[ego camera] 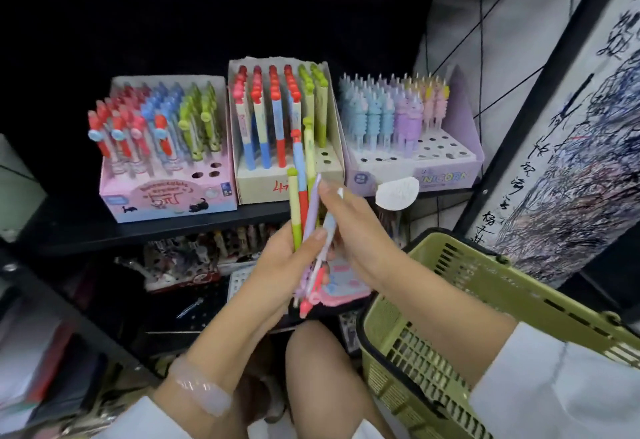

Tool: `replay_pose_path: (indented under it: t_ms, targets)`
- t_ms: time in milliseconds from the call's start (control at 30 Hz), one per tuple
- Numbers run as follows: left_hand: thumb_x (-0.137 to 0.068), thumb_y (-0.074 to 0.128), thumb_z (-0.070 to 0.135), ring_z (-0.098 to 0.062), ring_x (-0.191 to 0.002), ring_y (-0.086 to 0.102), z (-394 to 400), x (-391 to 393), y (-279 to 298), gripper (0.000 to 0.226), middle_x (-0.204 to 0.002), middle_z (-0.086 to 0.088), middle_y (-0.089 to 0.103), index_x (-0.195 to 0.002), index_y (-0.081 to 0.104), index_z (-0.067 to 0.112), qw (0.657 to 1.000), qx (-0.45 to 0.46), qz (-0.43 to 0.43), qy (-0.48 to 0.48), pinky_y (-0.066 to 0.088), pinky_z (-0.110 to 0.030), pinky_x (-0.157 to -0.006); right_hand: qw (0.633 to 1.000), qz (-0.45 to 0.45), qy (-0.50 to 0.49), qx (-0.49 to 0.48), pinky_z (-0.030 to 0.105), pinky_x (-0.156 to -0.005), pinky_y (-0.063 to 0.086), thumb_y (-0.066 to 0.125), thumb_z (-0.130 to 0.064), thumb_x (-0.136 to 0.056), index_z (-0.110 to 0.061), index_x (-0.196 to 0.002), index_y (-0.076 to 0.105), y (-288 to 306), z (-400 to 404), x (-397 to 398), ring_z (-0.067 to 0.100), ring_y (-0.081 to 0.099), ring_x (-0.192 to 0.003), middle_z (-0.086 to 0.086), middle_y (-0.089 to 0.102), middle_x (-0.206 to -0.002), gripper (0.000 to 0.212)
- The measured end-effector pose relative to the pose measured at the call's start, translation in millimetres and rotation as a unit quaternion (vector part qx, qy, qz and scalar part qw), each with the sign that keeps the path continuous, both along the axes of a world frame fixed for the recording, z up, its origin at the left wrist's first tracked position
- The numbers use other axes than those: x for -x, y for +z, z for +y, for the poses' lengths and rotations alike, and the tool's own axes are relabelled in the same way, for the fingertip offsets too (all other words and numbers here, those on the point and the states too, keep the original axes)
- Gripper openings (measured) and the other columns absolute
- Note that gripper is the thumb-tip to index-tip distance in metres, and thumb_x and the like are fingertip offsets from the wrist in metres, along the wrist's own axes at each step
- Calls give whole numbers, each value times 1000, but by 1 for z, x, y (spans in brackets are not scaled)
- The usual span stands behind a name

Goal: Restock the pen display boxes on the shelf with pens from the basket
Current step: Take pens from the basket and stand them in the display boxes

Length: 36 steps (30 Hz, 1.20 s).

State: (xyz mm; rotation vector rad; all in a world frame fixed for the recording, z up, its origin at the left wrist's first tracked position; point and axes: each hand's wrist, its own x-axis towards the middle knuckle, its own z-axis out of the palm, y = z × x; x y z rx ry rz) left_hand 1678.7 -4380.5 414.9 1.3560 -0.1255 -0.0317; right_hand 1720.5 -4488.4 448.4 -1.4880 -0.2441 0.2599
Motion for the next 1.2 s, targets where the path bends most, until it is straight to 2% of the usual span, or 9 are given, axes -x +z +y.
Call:
replay_pose_path:
  t_ms: [133,300,400,533,633,700,800,1033,1200]
  targets:
    - [-78,57,35,-11,-43,49,26,4,9,24,-59,2,59,-89,52,14,1000,-21,7,0,38,-19,-35,997,-79,-5,-7,30,-80,46,49,-16,-96,-17,-82,64,23,12,-22,10,57,-76,-2,61,-80,20]
    - [-76,60,36,-12,-42,50,40,3,13,35,-62,0,60,-97,52,9,1000,1,14,4,39,-20,-35,986,-147,30,75,16,-63,49,53,-16,-94,-19,-82,61,42,17,-34,3,58,-66,-6,62,-72,15]
    - [-85,55,31,-11,-37,47,45,3,14,26,-58,-1,59,-91,51,6,999,-10,17,30,36,-17,-32,973,-208,-69,76,15,-56,50,49,-16,-96,-20,-85,53,59,7,-53,1,59,-58,-3,62,-71,12]
    - [-92,50,25,-12,-31,42,48,2,15,18,-53,-2,57,-87,51,7,997,-17,17,74,34,-15,-31,921,-296,-200,158,21,-60,51,47,-17,-97,-24,-81,42,70,-13,-82,4,61,-61,8,62,-75,19]
    - [-92,50,24,-12,-33,43,48,1,16,17,-54,0,59,-89,51,7,996,-23,20,87,35,-17,-31,901,-308,-197,234,41,-74,54,46,-16,-97,-15,-87,42,66,-12,-94,24,66,-76,16,65,-79,11]
    - [-90,51,26,-11,-36,47,49,0,15,17,-55,1,59,-89,52,9,995,-26,24,89,38,-20,-33,890,-323,-199,251,46,-74,52,46,-16,-97,-11,-91,42,65,-10,-98,30,65,-79,19,65,-81,9]
    - [-86,54,30,-11,-38,48,51,-1,15,20,-58,2,60,-90,53,11,996,-15,35,85,40,-22,-33,866,-353,-195,297,38,-66,51,46,-18,-97,-13,-89,40,66,-12,-105,29,66,-79,17,64,-78,12]
    - [-82,56,33,-12,-38,47,53,-1,13,24,-61,2,61,-90,54,11,996,-13,30,81,40,-21,-34,845,-316,-153,403,24,-56,39,48,-18,-96,-9,-87,46,61,-6,-118,30,63,-77,18,67,-79,12]
    - [-89,54,29,-12,-39,47,52,-1,11,16,-60,2,61,-93,54,13,997,-26,20,73,42,-23,-36,803,-301,-75,508,26,-63,37,52,-18,-93,-4,-90,55,62,-3,-123,23,55,-78,13,64,-90,14]
